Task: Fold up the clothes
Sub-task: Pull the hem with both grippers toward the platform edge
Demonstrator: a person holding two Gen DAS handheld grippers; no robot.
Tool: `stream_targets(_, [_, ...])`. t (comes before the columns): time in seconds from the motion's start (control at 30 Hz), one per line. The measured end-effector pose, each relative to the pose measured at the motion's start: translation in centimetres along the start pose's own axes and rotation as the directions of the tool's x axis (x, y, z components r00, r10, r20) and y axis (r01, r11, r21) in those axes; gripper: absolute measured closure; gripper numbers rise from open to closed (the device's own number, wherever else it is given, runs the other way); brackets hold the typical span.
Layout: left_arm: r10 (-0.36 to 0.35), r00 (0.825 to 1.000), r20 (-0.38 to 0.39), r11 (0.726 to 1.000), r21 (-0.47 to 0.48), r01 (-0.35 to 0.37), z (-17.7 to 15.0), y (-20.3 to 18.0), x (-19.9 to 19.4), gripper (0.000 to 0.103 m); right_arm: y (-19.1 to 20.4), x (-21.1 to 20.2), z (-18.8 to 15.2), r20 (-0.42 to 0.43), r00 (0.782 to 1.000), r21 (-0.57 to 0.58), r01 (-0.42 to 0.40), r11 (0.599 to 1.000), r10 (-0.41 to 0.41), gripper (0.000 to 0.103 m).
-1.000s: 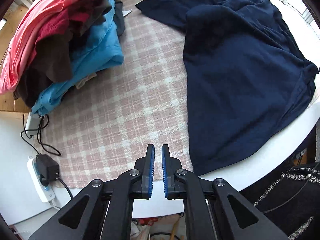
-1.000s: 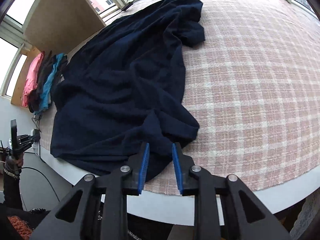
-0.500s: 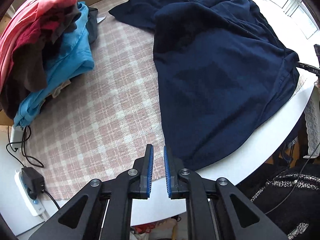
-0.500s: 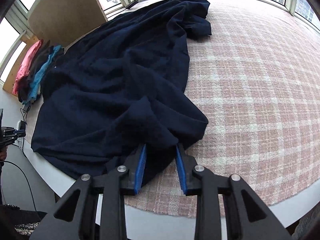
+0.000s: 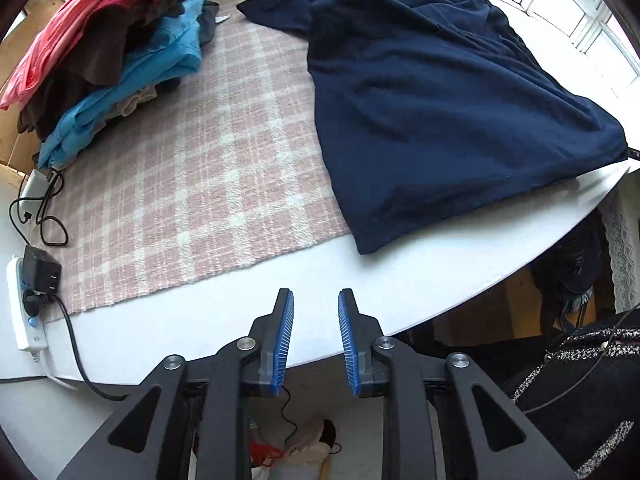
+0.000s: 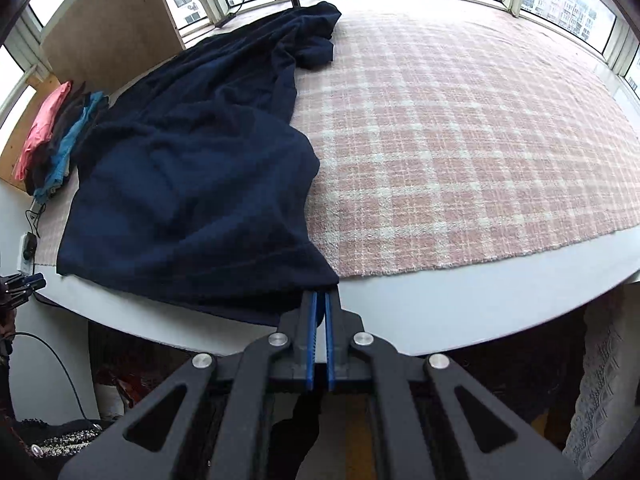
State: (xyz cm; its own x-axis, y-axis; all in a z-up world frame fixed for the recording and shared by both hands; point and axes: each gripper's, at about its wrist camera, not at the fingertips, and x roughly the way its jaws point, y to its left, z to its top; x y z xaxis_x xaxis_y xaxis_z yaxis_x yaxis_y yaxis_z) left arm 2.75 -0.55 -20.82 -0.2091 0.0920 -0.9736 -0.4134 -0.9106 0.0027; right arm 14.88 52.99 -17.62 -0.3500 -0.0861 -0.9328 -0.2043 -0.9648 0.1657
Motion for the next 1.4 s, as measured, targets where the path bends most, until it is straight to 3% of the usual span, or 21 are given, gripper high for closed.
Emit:
stream_targets(0.17, [-0.02,1.0,0.021,0.999,0.047,0.019,1.2,-1.9,1.5,0.074,2.1,1.3,1.6,-0.001,1.0,-0.093,0.008,0.996,-0.009,0.099])
stream_targets(0.4, [-0.022,1.0,0.012,0.997,0.07,0.021,3.6,-2.2,3.9,0.075,3.0,1.1,2.2,0.001,1.0,-0.13,0.014,0.991,-0.014,0.099])
stream_targets(0.43, [-0.046,0.999,0.016,0.997,0.055,0.045,3.9,-2.0,3.9,0.077,2.9,1.1,2.2,0.002,1.0,-0.127,0.015,0.992,-0.014,0.099])
stream_targets(0.47, [-0.071,0.997,0.019,0.997,0.039,0.07,4.3,-1.9,4.0,0.094,2.8,1.1,2.3,0.005,1.0,-0.12,0.018,0.993,-0.017,0.099])
stream_targets(0.5, [-0.095,0.995,0.023,0.995,0.024,0.094,4.6,-1.7,4.0,0.098,2.6,1.1,2.3,0.005,1.0,-0.113,0.022,0.993,-0.021,0.099])
stream_targets(0.67, [-0.095,0.988,0.121,0.992,-0.075,0.104,3.5,0.3,-2.3,0.098,2.6,-0.9,2.8,0.054,0.999,-0.107,0.001,0.994,0.004,0.099])
stream_targets(0.77, [-0.069,0.982,0.174,0.986,-0.136,0.094,2.3,1.4,-6.2,0.098,2.8,-2.6,1.0,0.086,0.995,-0.092,-0.043,0.995,0.051,0.099])
stream_targets(0.8, [-0.054,0.985,0.164,0.984,-0.156,0.08,1.2,1.6,-6.6,0.098,2.8,-2.9,0.3,0.092,0.993,-0.082,-0.061,0.995,0.068,0.099])
stream_targets(0.97, [-0.043,0.999,0.027,0.975,-0.217,0.048,-2.6,1.7,-3.8,0.098,3.2,3.9,-3.5,-0.115,0.992,-0.097,-0.056,0.994,0.045,0.099])
stream_targets(1.2, [-0.018,0.999,0.03,0.974,-0.226,0.024,-2.0,1.6,-4.5,0.098,1.6,3.9,-7.2,-0.147,0.989,0.004,-0.033,0.999,0.033,0.099])
stream_targets(1.33, [-0.022,0.999,-0.046,0.98,-0.197,0.012,-1.6,0.7,-2.7,0.098,0.7,3.9,-9.3,-0.165,0.986,0.061,-0.019,0.998,0.029,0.101])
stream_targets(1.4, [-0.01,0.997,-0.082,0.983,-0.182,-0.005,-1.7,0.1,-1.9,0.098,-0.3,3.0,-9.7,-0.13,0.988,0.125,-0.065,0.99,0.082,0.101])
